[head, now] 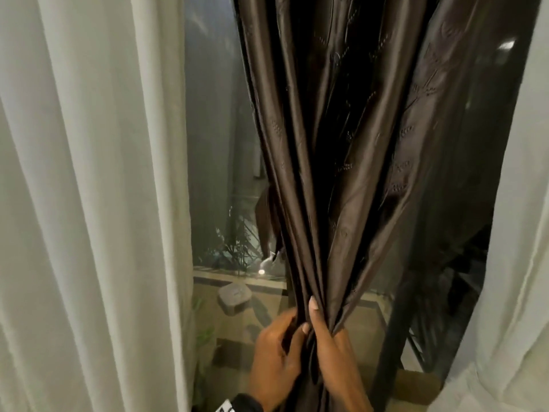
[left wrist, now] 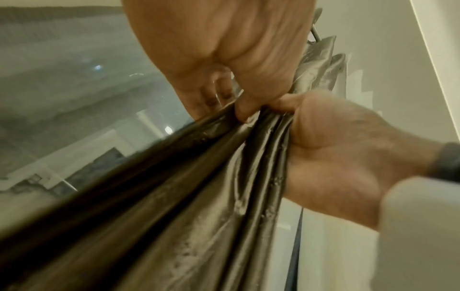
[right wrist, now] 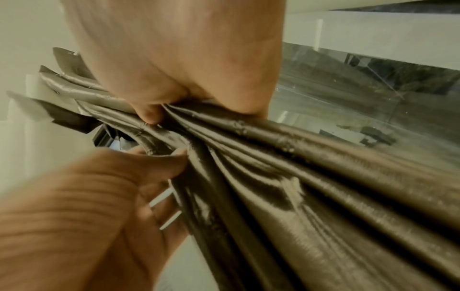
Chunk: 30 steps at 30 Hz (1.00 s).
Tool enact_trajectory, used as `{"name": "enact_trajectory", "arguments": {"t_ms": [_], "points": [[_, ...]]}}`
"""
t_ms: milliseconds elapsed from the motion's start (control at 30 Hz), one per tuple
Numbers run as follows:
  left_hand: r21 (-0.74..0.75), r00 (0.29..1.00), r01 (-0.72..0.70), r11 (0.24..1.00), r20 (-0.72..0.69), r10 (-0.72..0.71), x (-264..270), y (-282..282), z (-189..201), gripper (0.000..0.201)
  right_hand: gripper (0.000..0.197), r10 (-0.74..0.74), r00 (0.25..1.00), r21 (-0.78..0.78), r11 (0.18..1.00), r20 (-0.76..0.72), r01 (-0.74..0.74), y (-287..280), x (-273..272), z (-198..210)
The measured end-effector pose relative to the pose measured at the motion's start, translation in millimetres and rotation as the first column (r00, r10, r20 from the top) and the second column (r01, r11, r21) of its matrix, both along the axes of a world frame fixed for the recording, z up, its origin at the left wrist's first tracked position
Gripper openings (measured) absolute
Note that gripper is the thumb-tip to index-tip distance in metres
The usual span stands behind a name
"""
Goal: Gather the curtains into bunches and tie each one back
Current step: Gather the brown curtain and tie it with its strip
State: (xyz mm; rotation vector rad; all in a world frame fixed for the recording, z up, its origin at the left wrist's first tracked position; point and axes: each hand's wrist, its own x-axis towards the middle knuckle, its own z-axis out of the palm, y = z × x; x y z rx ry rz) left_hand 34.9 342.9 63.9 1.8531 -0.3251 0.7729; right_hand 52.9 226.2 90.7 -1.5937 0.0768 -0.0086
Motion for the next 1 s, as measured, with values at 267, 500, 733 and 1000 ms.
{"name": "enact_trajectory", "arguments": {"t_ms": [267, 500, 733, 1000], "points": [[-0.128, 0.987, 0.153, 0.98, -0.021, -0.157, 2.8, 13.1, 39.6, 0.044, 0.056, -0.072, 0.987, -0.218, 0.971, 0.147, 0.103, 1.2, 12.3, 3.1], [0.097, 0.965, 0.198, 0.975, -0.194, -0.177, 25.7, -7.5, 138.7, 0.088, 0.054, 0.126, 0.955, -0.345, 0.938, 0.27, -0.026, -1.6, 6.2, 19.2], [-0.091, 0.994, 0.105, 0.99, -0.024, -0.107, 27.0, -24.0, 168.9, 0.076, 0.041, 0.376, 0.904, -0.482, 0.842, 0.204, -0.241, -15.9, 4.2, 17.2], [-0.17, 1.0, -0.001, 0.985, -0.021, -0.003, 14.5, -15.3, 168.0, 0.054, 0.071, 0.828, 0.555, -0.246, 0.555, 0.074, -0.795, -96.2, 33.2, 112.7]]}}
